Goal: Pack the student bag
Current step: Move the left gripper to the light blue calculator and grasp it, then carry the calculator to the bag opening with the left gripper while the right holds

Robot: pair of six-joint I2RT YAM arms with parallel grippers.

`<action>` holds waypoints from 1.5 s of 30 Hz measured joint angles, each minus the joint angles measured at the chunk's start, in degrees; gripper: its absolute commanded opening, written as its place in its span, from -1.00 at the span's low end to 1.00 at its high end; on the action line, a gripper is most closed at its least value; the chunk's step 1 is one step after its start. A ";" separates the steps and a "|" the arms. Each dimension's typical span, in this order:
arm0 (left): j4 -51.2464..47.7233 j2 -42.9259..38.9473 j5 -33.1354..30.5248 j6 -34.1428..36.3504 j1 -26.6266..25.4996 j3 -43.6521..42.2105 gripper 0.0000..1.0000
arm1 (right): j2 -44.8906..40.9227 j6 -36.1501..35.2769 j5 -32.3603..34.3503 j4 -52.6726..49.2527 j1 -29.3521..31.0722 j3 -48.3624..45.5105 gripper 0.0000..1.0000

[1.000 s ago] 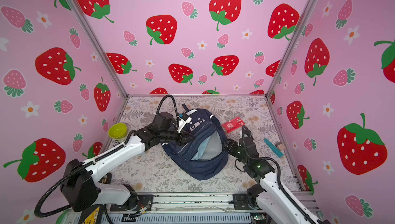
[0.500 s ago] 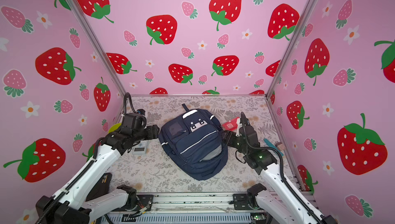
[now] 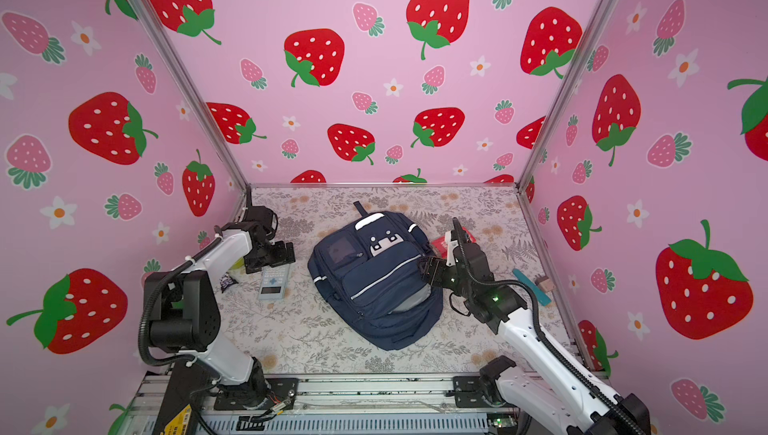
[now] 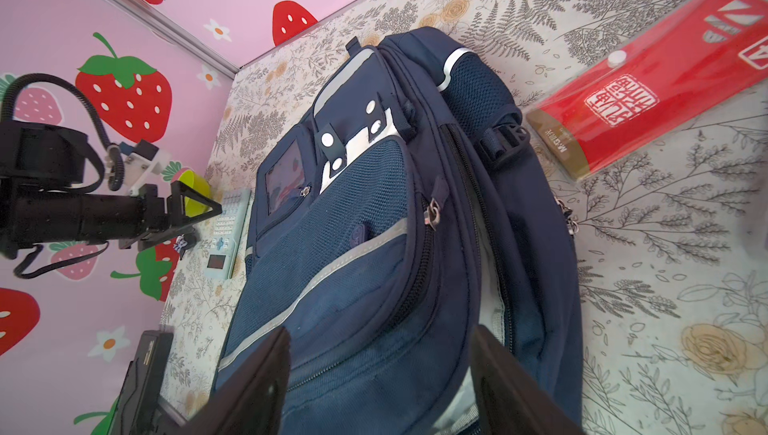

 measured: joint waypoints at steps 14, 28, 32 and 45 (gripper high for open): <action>-0.26 8.94 5.64 4.13 4.52 1.99 0.98 | 0.00 0.11 -0.68 0.39 0.09 -0.02 0.43; -1.49 11.37 8.90 4.28 4.22 5.11 0.61 | -0.07 0.92 -1.51 1.05 0.11 -0.44 0.35; -1.97 12.28 7.56 4.11 2.89 6.25 0.99 | -0.07 1.44 -2.05 1.62 0.20 -0.44 0.35; -5.70 16.20 2.12 4.70 0.90 11.06 0.17 | -1.22 1.77 -2.23 1.73 0.46 -0.46 0.34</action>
